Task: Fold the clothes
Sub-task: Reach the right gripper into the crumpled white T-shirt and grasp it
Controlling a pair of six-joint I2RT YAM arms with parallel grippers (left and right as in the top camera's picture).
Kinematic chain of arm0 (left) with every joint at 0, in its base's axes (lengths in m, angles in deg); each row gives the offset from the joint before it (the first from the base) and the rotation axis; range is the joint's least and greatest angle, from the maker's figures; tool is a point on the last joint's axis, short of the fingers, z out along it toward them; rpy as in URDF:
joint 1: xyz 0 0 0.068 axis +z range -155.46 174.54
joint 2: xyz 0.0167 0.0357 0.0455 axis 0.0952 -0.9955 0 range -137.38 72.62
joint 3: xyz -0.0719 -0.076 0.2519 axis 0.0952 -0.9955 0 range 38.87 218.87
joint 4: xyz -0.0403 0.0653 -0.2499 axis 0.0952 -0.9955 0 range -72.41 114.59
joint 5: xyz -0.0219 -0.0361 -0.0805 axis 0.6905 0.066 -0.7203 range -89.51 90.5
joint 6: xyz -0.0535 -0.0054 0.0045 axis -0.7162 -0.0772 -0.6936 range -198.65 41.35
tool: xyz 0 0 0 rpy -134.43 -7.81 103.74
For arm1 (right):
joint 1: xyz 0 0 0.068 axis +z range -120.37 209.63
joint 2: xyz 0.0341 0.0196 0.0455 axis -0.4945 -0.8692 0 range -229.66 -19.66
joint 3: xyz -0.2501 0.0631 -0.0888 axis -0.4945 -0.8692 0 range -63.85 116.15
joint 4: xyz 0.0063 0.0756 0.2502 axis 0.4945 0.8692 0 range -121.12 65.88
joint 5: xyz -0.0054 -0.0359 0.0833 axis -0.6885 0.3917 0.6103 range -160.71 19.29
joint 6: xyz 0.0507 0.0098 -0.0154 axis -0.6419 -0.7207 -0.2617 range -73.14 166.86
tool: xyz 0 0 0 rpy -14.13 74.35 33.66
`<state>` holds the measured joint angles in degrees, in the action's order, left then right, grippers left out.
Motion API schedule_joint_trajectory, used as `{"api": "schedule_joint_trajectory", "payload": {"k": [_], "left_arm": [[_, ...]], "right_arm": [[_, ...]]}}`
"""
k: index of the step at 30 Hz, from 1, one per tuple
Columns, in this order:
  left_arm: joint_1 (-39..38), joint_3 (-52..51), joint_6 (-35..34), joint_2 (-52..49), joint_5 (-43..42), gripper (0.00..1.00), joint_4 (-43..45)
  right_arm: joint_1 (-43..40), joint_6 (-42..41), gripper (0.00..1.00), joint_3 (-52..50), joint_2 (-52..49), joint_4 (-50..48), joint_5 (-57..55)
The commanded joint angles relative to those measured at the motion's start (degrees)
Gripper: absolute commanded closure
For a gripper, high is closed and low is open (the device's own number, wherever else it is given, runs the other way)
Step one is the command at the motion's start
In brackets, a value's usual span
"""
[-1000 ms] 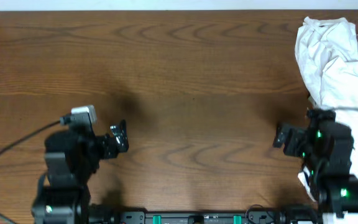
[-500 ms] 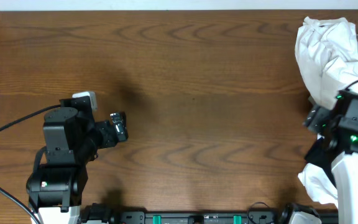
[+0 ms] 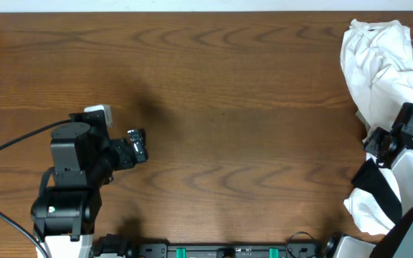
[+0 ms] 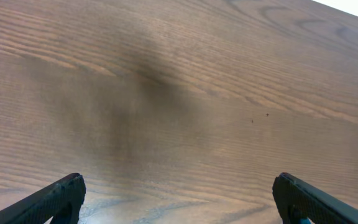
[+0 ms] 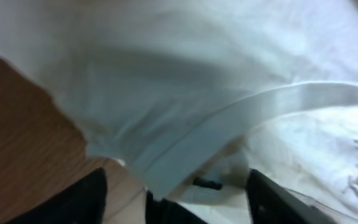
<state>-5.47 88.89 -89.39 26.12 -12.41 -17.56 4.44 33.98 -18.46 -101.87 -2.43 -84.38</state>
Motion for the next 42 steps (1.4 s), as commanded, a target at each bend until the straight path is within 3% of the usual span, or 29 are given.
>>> {"api": "schedule_joint_trajectory", "payload": {"k": [1, 3, 6, 13, 19, 29, 42], "left_arm": [[0.3, 1.1, -0.3, -0.8, 0.5, 0.02, 0.0], [0.3, 1.1, -0.3, -1.2, 0.5, 0.02, 0.0], [0.3, 1.1, -0.3, -1.8, 0.5, 0.02, 0.0], [0.3, 1.1, -0.3, -2.5, 0.5, 0.02, 0.2], [0.3, 1.1, -0.3, -2.5, 0.5, 0.02, 0.4], [0.3, 1.1, -0.3, -2.5, 0.5, 0.02, 0.6], [0.3, 1.1, -0.3, -2.9, 0.5, 0.02, 0.6]], "right_arm": [[-0.4, -1.3, 0.41, 1.1, -1.5, -1.6, -0.2], [-0.4, -1.3, 0.6, 1.1, -1.5, -2.6, 0.8], [-0.3, -1.2, 0.99, 1.3, -0.8, -3.9, 3.1], [1.7, 5.4, 0.99, 6.1, 7.6, -1.8, 23.6], [10.7, 6.1, 0.99, 9.7, 15.4, 2.2, 42.1], [36.9, 5.6, 0.95, 9.2, 11.1, 3.6, 40.7], [56.4, 1.1, 0.97, 9.2, -13.9, -8.3, 38.1]]}}
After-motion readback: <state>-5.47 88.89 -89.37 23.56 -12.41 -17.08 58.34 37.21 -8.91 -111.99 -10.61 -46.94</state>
